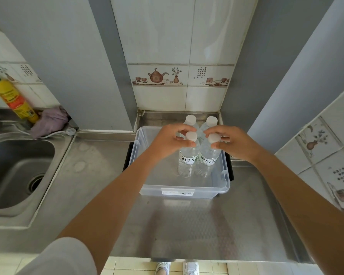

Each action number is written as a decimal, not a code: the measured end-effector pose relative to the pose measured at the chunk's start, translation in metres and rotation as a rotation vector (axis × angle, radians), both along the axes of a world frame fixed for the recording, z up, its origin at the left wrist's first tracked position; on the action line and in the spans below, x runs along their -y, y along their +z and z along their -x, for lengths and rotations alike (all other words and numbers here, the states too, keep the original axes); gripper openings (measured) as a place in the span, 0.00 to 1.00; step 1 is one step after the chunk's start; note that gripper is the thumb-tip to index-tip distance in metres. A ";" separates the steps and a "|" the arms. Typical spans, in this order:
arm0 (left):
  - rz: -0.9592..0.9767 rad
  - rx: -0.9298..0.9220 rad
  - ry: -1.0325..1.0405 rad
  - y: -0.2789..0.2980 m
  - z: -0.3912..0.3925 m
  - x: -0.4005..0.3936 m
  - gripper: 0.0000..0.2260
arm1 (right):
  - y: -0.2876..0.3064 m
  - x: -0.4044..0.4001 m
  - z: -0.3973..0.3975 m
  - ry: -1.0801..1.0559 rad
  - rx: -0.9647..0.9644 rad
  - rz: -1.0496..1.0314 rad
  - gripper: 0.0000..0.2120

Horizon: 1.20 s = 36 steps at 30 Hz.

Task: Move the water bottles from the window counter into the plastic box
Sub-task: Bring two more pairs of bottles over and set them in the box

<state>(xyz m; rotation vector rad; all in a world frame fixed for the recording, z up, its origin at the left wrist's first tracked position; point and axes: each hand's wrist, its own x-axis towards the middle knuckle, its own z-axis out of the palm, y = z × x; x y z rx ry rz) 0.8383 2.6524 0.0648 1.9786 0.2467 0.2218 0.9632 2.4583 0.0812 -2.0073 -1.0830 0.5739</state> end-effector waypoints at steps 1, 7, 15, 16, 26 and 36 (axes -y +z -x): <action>-0.003 -0.005 0.003 0.000 0.001 -0.001 0.20 | 0.000 0.000 0.000 -0.007 0.002 0.003 0.20; -0.141 0.030 0.041 -0.006 0.010 -0.001 0.23 | -0.003 0.014 0.004 -0.051 0.316 -0.030 0.21; -0.692 0.259 0.043 -0.008 0.019 0.000 0.14 | -0.014 0.023 0.013 -0.048 0.796 -0.078 0.10; -0.718 0.273 0.042 -0.009 0.019 0.000 0.14 | -0.014 0.024 0.014 -0.044 0.805 -0.085 0.10; -0.801 0.247 0.118 -0.006 0.037 0.013 0.16 | -0.015 0.030 0.025 -0.078 0.803 -0.005 0.16; -0.879 0.196 0.211 0.033 0.097 0.036 0.15 | 0.022 0.056 0.111 -0.351 0.666 -0.076 0.15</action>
